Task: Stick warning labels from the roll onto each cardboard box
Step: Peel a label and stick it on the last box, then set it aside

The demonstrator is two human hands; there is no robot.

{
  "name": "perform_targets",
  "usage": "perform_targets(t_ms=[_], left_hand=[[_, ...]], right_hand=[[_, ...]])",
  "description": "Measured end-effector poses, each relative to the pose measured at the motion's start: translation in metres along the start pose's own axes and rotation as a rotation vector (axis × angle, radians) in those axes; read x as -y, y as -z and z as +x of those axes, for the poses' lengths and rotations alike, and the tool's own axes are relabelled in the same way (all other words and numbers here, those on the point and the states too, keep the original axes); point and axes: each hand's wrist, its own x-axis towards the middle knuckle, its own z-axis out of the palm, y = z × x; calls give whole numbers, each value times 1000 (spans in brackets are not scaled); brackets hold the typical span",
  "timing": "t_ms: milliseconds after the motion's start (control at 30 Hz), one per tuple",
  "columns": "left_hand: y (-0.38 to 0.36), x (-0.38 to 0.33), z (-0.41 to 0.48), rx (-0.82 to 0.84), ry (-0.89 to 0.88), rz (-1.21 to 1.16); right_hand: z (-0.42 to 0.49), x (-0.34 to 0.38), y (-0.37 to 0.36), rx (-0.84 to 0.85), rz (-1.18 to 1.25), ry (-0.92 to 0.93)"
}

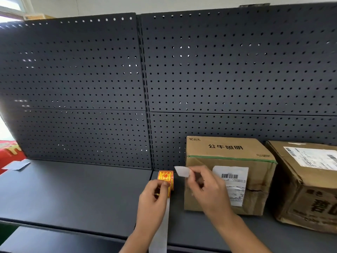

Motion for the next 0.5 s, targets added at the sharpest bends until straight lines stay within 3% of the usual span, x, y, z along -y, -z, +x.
perform_targets(t_ms=[133,233,400,500], left_hand=[[-1,-46,-8,126,112,-453],[-1,-68,-12,181,158,-634],[2,-76,-12,156,149,-652],[2,-76,-12,115,143,-613]], right_hand=[[5,4,7,-102,-162,264],[3,7,10,-109,-172,373],[-4,6,14,-47,-193,433],[-4,8,18,7,-118,376]])
